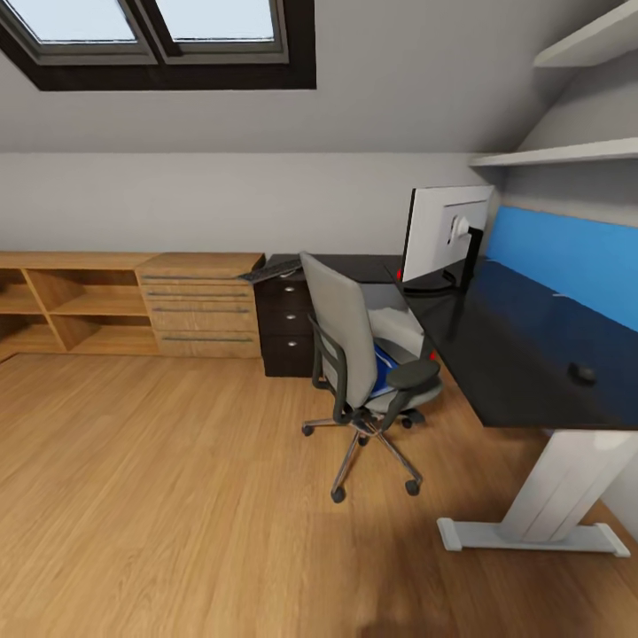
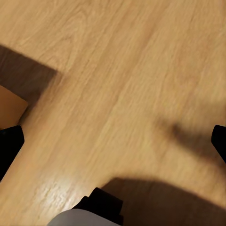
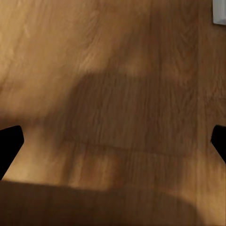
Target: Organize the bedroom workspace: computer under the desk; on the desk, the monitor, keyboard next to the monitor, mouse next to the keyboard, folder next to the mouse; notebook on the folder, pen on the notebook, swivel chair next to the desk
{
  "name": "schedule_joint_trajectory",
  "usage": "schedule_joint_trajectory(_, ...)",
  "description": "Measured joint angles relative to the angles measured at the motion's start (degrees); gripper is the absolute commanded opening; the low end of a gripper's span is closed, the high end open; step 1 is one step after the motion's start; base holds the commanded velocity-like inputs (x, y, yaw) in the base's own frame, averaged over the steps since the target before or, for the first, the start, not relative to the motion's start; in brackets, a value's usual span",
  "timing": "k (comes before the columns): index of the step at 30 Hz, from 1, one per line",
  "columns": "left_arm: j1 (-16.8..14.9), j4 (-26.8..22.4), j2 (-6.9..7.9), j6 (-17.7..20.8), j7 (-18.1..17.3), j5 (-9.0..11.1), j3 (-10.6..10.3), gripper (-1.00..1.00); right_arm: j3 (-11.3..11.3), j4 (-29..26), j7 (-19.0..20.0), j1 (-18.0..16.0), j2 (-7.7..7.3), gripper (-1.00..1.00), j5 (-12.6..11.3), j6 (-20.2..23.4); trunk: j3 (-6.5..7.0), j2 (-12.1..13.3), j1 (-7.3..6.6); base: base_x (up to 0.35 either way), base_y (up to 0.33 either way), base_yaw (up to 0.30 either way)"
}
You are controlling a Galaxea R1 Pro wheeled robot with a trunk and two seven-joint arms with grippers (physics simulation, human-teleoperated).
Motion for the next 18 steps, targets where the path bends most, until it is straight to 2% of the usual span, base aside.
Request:
schedule_joint_trajectory(14,0.0,-0.13,0.11,0.51,-0.12,-0.04,0.03,1.0,0.21,0.03,0.13,0.0,0.06,1.0,0.16,-0.4,-2.51,-5.62,3.08,0.0,0.0,0.0)
schedule_joint_trajectory(15,-0.04,-6.8,-0.23,7.12,0.14,-0.07,-0.16,1.0,-0.06,-1.71,-0.54,-0.08,0.07,1.0,-0.31,-0.14,-2.68,-6.02,3.3,0.0,0.0,0.0)
schedule_joint_trajectory(17,-0.01,-10.69,-0.38,11.3,0.31,0.01,-0.26,1.0,-0.14,-3.12,-1.3,-0.13,0.11,1.0,-0.64,-0.04,-3.05,-6.82,3.73,0.0,0.0,0.0)
schedule_joint_trajectory(18,-0.02,-13.97,-0.51,15.82,0.39,-0.02,-0.33,1.0,-0.19,-4.61,-2.3,-0.31,0.2,1.0,-1.04,0.1,-3.22,-7.22,3.95,0.0,0.0,0.0)
